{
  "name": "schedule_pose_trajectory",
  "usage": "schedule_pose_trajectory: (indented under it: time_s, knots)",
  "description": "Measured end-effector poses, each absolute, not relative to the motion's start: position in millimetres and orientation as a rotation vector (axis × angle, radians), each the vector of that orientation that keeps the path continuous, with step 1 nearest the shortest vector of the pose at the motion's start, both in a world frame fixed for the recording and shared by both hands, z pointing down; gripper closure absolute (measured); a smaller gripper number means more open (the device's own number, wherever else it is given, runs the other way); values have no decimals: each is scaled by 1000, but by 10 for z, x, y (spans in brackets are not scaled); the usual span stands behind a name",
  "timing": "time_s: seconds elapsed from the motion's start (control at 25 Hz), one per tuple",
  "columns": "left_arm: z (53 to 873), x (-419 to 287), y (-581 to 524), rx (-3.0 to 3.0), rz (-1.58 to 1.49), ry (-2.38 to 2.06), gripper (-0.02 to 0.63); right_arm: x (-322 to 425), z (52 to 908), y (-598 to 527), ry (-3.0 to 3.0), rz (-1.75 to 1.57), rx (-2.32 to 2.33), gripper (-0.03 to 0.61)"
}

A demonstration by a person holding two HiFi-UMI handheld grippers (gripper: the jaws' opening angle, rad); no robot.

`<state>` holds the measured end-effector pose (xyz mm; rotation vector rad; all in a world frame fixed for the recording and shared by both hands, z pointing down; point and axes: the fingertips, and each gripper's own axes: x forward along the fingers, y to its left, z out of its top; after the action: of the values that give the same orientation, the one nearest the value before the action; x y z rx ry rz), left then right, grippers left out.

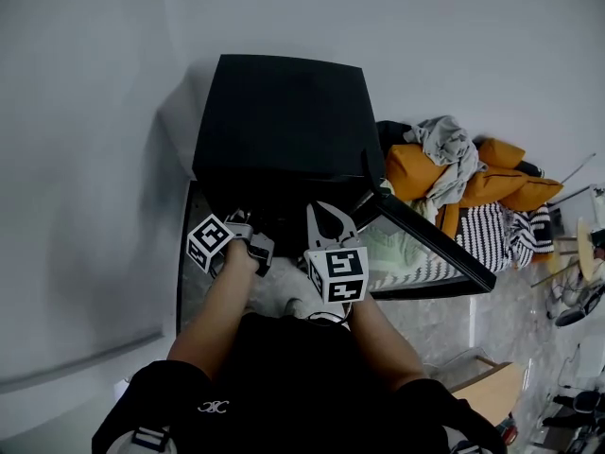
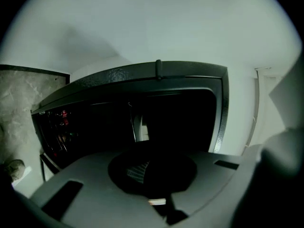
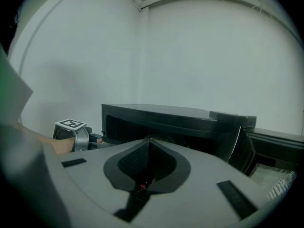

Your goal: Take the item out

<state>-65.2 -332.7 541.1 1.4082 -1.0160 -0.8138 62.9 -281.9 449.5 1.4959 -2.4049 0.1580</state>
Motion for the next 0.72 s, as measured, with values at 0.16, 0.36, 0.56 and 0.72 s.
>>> schedule_pose_trajectory:
  time_s: [0.16,0.36,0.56,0.72]
  knots:
    - [5475,-670,-3423,1390,-844,-1049,617,639,4506,-2798,-2398,152,1493,575]
    - [5488,-684,-3563,1411,-919,-1093,560,717,4537,-2788,-2377,159,1506,574]
    - [5603,-672,-3662,1394,-963,-1134,474,826,4560,-2773,-2353,159,1534,574]
    - [5705,-663,-3760,1358,-951,-1139,474,869,4565,-2736,-2337,162,1538,575]
